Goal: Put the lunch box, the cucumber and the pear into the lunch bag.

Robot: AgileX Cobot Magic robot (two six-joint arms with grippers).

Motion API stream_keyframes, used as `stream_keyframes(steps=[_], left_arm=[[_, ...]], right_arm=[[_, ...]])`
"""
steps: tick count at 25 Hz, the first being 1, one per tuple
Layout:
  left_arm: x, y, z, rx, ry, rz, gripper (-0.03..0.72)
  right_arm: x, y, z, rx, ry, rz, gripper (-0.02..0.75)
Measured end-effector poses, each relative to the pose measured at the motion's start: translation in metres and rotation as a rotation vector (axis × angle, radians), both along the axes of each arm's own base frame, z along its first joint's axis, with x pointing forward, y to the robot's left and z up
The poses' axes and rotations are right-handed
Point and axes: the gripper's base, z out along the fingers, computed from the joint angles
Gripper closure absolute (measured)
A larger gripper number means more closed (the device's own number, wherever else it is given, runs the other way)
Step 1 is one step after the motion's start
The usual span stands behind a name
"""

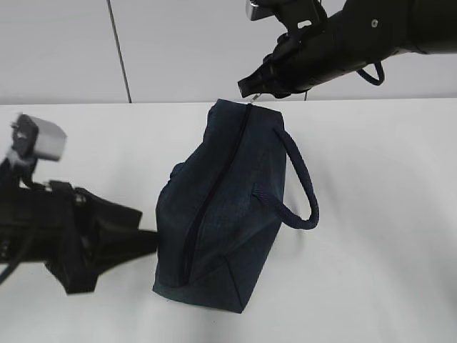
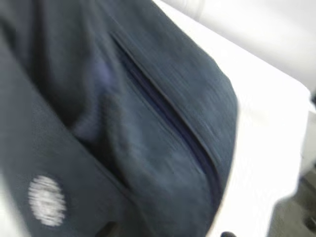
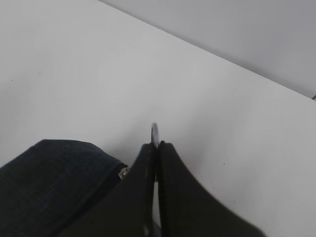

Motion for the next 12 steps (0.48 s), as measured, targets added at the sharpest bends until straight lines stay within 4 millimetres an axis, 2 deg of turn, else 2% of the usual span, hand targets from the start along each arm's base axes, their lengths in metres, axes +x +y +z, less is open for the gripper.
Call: stream_keyframes(steps=[4, 8, 12], left_arm=[[0.016, 0.008, 0.045, 0.002, -0.135, 0.175, 0.33], [0.047, -0.004, 0.085, -0.093, -0.11, 0.278, 0.33], [0.087, -0.029, 0.093, -0.128, 0.007, 0.227, 0.331]], right_arm=[[0.0, 0.0, 0.0, 0.001, 0.006, -0.001, 0.732], [-0.001, 0.0, -0.001, 0.002, 0.011, -0.002, 0.732], [-0.001, 0.0, -0.001, 0.016, 0.019, -0.008, 0.732]])
